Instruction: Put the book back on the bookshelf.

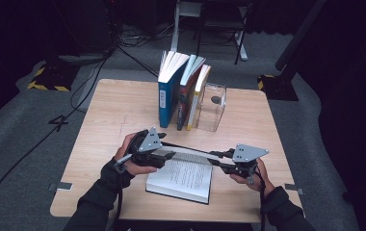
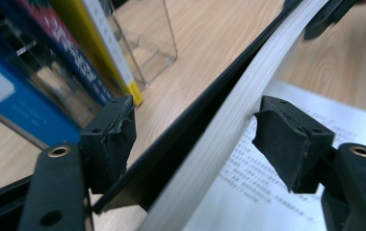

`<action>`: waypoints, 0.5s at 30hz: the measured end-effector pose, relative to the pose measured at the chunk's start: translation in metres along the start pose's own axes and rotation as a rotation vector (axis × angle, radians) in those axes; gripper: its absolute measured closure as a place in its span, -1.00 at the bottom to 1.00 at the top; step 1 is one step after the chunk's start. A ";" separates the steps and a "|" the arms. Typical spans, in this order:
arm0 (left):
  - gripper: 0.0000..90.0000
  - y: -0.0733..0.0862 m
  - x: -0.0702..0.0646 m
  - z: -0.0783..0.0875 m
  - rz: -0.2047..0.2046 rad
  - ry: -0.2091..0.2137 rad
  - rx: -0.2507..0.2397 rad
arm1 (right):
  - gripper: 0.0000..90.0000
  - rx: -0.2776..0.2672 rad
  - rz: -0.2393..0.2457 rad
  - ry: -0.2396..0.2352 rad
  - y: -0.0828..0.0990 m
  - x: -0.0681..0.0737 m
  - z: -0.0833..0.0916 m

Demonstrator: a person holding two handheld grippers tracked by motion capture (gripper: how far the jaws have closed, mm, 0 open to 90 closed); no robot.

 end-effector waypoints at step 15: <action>-0.55 -0.032 -0.050 -0.034 -0.091 0.040 0.018 | 0.55 0.025 0.041 -0.018 -0.002 0.009 -0.003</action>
Point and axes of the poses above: each handheld gripper's, and its own axes: z roughly backward along the jaws, y roughly out of its underside, x roughly to its left, the point moved 3 cm from there along -z, roughly forward along the jaws, and after that the axes turned 3 degrees about -x, right-handed, at the moved point
